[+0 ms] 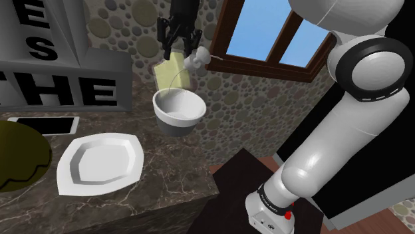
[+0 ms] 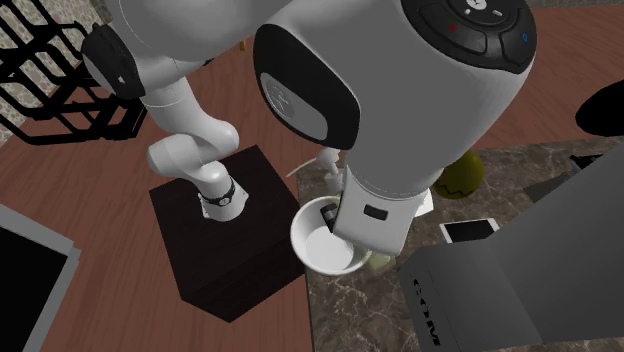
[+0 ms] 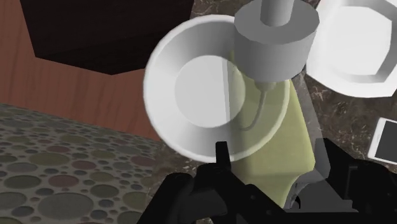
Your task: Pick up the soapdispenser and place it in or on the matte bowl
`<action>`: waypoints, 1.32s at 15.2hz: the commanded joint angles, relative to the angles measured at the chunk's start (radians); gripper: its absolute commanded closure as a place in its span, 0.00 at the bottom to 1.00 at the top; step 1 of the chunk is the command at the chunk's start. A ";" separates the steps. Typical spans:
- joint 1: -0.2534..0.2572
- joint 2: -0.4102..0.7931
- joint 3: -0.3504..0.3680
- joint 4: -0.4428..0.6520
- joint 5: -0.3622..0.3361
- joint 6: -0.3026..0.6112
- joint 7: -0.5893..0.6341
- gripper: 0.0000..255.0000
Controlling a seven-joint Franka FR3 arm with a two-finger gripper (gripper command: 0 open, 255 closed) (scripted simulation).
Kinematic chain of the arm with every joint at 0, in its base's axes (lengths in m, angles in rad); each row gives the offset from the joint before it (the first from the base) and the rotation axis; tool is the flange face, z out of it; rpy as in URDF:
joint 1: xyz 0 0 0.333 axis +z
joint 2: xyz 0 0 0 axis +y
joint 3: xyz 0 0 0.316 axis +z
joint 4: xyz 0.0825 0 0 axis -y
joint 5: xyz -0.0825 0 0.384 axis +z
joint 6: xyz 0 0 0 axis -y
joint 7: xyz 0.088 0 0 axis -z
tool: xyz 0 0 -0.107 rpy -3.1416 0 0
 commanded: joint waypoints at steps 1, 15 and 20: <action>-0.002 -0.012 -0.002 -0.042 0.003 0.031 -0.009 1.00; -0.004 -0.025 -0.004 -0.100 0.006 0.075 -0.021 0.00; -0.003 0.010 -0.004 0.012 -0.004 -0.003 -0.006 0.00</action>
